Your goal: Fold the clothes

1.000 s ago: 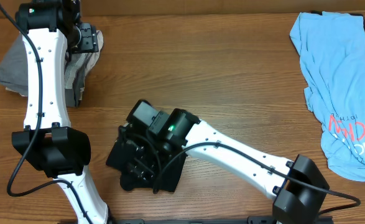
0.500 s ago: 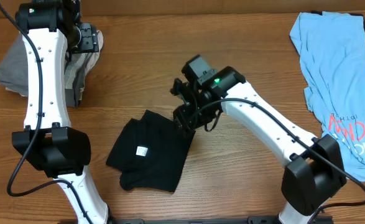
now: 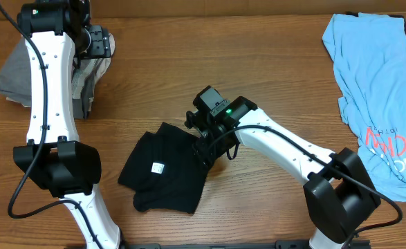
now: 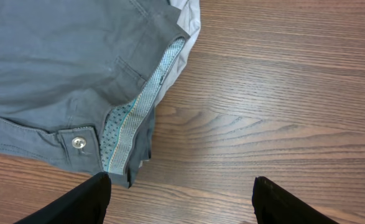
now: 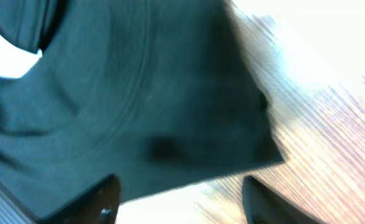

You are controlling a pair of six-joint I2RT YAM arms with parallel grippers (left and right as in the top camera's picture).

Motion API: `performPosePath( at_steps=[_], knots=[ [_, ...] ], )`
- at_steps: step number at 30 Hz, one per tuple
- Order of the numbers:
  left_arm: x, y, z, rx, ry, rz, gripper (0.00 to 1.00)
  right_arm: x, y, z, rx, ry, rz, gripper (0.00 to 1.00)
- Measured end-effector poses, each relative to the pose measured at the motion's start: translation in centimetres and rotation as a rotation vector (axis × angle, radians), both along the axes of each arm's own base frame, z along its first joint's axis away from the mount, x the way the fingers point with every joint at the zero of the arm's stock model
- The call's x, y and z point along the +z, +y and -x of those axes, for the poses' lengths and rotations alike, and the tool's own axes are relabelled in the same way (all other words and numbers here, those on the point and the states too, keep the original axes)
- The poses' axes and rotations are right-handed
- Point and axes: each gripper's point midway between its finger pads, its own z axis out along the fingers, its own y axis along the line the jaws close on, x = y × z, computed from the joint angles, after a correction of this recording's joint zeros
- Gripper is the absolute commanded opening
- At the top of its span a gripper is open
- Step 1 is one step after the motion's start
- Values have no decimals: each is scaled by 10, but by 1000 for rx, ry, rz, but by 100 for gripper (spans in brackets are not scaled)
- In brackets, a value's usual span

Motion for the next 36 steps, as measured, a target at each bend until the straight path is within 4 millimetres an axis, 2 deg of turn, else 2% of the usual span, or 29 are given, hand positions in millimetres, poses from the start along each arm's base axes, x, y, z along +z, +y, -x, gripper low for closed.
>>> performPosePath(
  at_steps=[4,7,9,11,14,19,25,31,33,36],
  knots=[
    [0,-1,0,-1,0,3,75,1,-7,-24,-83,-41,-11,73],
    [-2,-1,0,-1,2,3,75,1,-24,-41,-167,-35,-16,68],
    [-5,-1,0,-1,8,3,76,-3,-34,-48,-207,-10,-23,63],
    [-8,-1,0,-1,14,4,76,-8,-41,-50,-227,29,-36,63],
    [-11,-1,1,-1,20,5,76,-15,-40,-45,-207,93,-67,62],
    [-12,-1,1,-1,22,5,76,-18,-24,-28,-134,173,-142,61],
    [-13,-1,1,-1,26,5,76,-16,-16,-24,-110,196,-187,59],
    [-13,-1,1,-1,26,5,76,-33,-16,-21,-102,239,-172,56],
    [-13,-1,1,-1,26,5,76,-34,-16,-21,-99,240,-171,50],
    [-13,-1,1,-1,25,5,76,-35,-16,-21,-90,235,-174,35]
  ],
)
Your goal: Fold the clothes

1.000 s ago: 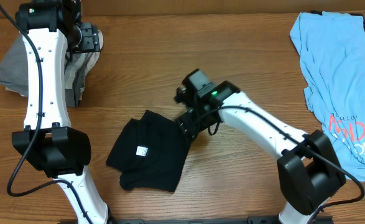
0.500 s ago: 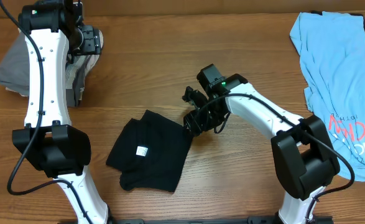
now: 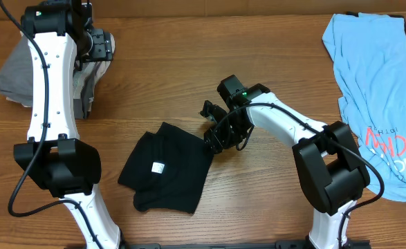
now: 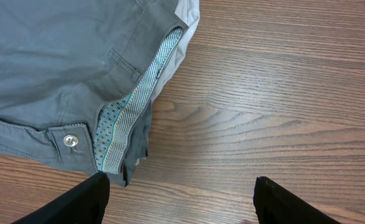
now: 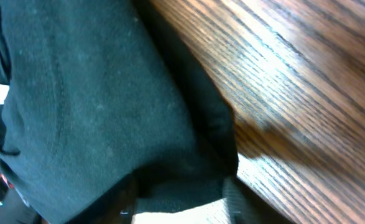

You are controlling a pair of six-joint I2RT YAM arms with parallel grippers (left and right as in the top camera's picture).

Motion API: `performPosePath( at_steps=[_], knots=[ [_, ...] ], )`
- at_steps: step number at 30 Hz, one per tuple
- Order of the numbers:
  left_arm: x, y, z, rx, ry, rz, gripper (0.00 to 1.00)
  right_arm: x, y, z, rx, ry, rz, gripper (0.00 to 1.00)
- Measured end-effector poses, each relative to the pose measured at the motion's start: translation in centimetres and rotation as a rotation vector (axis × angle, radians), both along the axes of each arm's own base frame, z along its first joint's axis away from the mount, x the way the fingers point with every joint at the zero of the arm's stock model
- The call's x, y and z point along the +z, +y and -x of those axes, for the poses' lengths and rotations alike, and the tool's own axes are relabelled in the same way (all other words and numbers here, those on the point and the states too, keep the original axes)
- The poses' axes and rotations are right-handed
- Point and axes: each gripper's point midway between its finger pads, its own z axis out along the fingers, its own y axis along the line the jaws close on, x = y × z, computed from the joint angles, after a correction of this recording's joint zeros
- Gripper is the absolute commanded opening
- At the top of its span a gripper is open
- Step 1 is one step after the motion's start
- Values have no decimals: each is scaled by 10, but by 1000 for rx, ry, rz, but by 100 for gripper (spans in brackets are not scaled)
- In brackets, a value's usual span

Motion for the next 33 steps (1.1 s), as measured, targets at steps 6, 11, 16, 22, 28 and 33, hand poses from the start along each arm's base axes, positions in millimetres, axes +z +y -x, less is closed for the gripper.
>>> performPosePath(
  at_steps=[6,11,16,22,28,33],
  knots=[
    [0,0,0,0,0,0,76,0,0,1,17,-7,-6,4],
    [0,0,0,0,1,0,76,1,-1,3,20,3,-8,4],
    [0,0,0,0,1,0,76,1,-8,0,-2,20,-5,4],
    [0,0,0,0,1,0,76,4,-31,-13,-97,62,-10,64],
    [0,0,0,0,0,0,76,10,-28,-6,-68,87,-62,76],
    [0,-1,-1,-3,-4,7,76,10,-13,3,-17,89,-84,78]
  ],
)
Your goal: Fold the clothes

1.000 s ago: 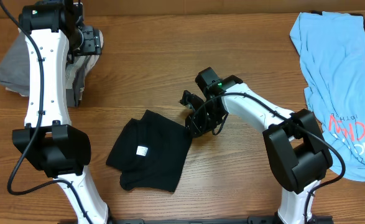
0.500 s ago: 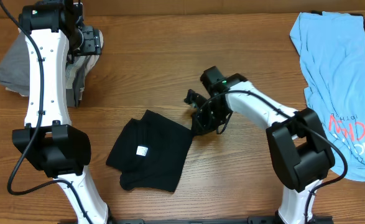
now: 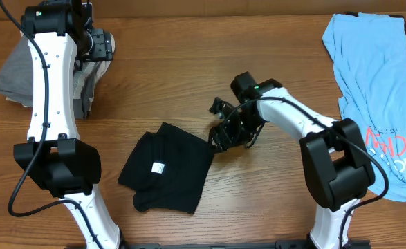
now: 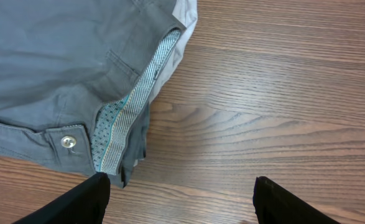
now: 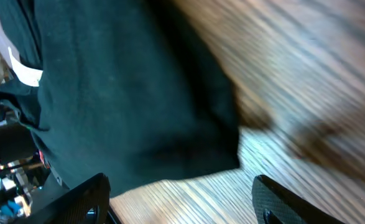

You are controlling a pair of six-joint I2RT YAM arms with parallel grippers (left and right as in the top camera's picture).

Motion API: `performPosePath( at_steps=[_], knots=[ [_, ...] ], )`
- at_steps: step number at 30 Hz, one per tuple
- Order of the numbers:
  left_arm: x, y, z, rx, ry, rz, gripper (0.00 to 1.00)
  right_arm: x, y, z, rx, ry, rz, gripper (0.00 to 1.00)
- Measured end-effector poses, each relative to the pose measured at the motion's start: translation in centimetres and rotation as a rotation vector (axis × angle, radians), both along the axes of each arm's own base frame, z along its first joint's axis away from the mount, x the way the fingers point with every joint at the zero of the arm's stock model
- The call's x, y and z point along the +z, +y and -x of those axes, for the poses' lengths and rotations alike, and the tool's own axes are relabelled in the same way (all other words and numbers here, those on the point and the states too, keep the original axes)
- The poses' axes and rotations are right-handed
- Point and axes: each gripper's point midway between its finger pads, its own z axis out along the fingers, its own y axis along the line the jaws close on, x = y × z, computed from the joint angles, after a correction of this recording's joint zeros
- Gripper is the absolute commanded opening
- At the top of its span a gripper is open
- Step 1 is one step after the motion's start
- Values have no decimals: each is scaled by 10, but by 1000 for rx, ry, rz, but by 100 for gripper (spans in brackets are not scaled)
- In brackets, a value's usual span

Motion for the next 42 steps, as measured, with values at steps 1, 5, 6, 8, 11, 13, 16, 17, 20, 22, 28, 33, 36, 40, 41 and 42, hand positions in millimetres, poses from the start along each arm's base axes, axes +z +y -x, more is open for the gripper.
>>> performPosePath(
  at_steps=[1,5,6,8,11,13,16,17,20,22,28,33,36,40,41,42],
  knots=[
    [0,0,0,-1,0,2,75,-1,3,2,8,1,-3,79],
    [0,-1,0,-4,0,7,76,-11,7,4,23,15,-4,79],
    [0,-2,0,-4,0,9,76,-15,6,5,23,27,1,77],
    [0,-2,0,-5,1,10,76,-22,6,7,23,53,0,72],
    [0,-2,0,-6,0,13,76,-22,7,7,26,54,-8,61],
    [0,-2,0,-6,0,13,76,-23,7,7,29,53,-7,47],
    [0,-2,0,-6,0,13,76,-24,7,6,29,47,-6,22],
    [0,-2,0,-6,0,13,76,-24,7,5,34,41,-8,17],
    [0,-2,0,-6,0,13,75,-22,6,3,21,46,-7,4],
    [0,-2,0,-6,0,13,75,-19,4,-1,10,45,-8,4],
    [-1,-3,1,-6,3,14,75,4,-12,-34,-64,26,-12,4],
    [-1,-3,1,-6,3,14,74,11,-50,-63,-131,-27,92,4],
    [-1,-3,2,-7,8,17,74,10,-78,-85,-175,-90,173,8],
    [-2,-4,5,-7,21,19,75,12,-106,-105,-226,-142,234,95],
    [-3,-4,6,-8,28,22,75,15,-113,-110,-242,-148,242,100],
    [-4,-5,7,-10,33,27,75,18,-117,-112,-253,-149,247,100]
  ],
)
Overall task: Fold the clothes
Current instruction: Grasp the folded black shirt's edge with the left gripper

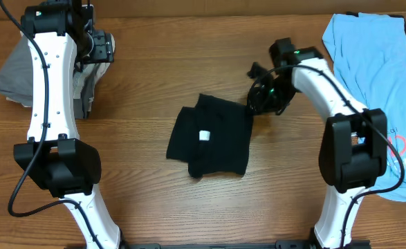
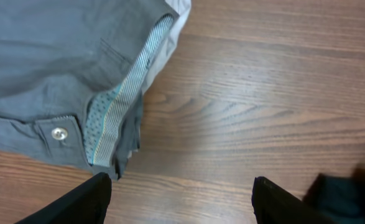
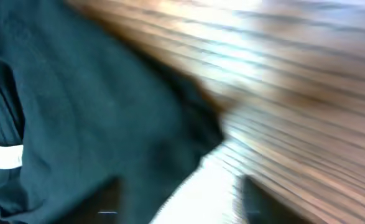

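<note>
A black garment (image 1: 213,135), loosely folded with a white label (image 1: 205,135) showing, lies at the table's middle. My right gripper (image 1: 260,99) is at its upper right corner. In the blurred right wrist view (image 3: 179,193) its fingers stand apart, with the cloth's (image 3: 76,112) edge running between them and bright table in the gap. My left gripper (image 1: 99,47) hangs open (image 2: 179,186) over bare wood beside grey trousers (image 2: 39,68) at the far left (image 1: 12,76).
A light blue T-shirt (image 1: 372,69) with red print lies spread along the right edge. Both arm bases stand at the front edge. Bare wood shows between the trousers and the black garment.
The black garment lies further right and further back, and it is turned. My right gripper has gone right and back with its corner. The left wrist view has shifted slightly.
At first my right gripper was over the black garment's right side, near the front middle. It then sat at the garment's right corner, fingers closer and later wide apart, the cloth unmoved. Now the garment lies nearer the centre. The left gripper stayed open by the trousers.
</note>
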You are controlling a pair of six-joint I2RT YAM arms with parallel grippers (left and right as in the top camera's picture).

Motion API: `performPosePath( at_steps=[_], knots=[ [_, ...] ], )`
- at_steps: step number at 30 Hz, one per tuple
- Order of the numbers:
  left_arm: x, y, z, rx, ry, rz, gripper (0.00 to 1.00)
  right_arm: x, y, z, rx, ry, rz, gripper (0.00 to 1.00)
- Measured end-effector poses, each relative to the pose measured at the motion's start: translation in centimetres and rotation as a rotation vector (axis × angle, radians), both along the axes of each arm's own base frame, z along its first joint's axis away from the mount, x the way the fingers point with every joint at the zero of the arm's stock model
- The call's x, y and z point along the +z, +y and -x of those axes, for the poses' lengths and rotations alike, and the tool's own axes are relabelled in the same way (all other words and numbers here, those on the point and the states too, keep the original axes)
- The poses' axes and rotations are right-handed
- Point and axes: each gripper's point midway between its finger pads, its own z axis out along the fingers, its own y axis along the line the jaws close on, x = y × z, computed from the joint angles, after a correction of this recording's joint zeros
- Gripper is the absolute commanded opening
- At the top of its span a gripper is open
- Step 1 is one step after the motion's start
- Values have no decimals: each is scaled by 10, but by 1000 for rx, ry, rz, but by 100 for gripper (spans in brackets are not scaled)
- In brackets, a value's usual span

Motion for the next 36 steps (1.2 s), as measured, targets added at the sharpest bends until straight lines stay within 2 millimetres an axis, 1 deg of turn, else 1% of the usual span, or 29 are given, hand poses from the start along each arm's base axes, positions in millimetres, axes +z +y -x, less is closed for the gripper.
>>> performPosePath(
  at_steps=[2,4,8,10,12,13,16,18,19,20,23,25,27,30,33,34,36],
  knots=[
    [-1,-5,2,-11,10,29,74,11,-8,-6,-21,-6,2,100],
    [-2,-16,4,-36,16,79,73,25,-13,-16,-55,-24,-1,100],
    [-4,-47,10,-131,41,177,79,58,-21,-44,-160,-96,-17,100],
    [-9,-74,17,-206,75,208,82,65,-29,-54,-241,-105,-8,100],
    [-16,-105,27,-291,113,224,85,64,-43,-58,-333,-87,19,100],
    [-20,-125,33,-348,134,229,85,62,-50,-58,-372,-76,31,100],
    [-34,-180,54,-492,196,237,81,61,-73,-61,-480,-54,58,100],
    [-46,-206,71,-560,245,230,78,60,-84,-62,-527,-44,69,100],
    [-55,-220,83,-591,280,226,77,59,-90,-61,-547,-37,74,100],
    [-62,-229,92,-612,311,221,75,59,-94,-61,-565,-31,79,100],
    [-90,-245,114,-626,384,209,72,58,-104,-60,-596,-23,88,100],
    [-108,-247,125,-611,429,205,68,58,-107,-60,-608,-21,94,100],
    [-121,-247,136,-594,473,205,64,58,-108,-60,-614,-19,97,100],
    [-131,-249,146,-577,507,204,63,58,-109,-60,-618,-20,100,100],
    [-135,-255,145,-584,492,204,60,58,-109,-61,-618,-22,102,100],
    [-137,-259,144,-589,480,205,56,58,-109,-61,-618,-22,103,100],
    [-143,-265,146,-593,474,207,54,58,-109,-61,-618,-22,103,100]
  ],
)
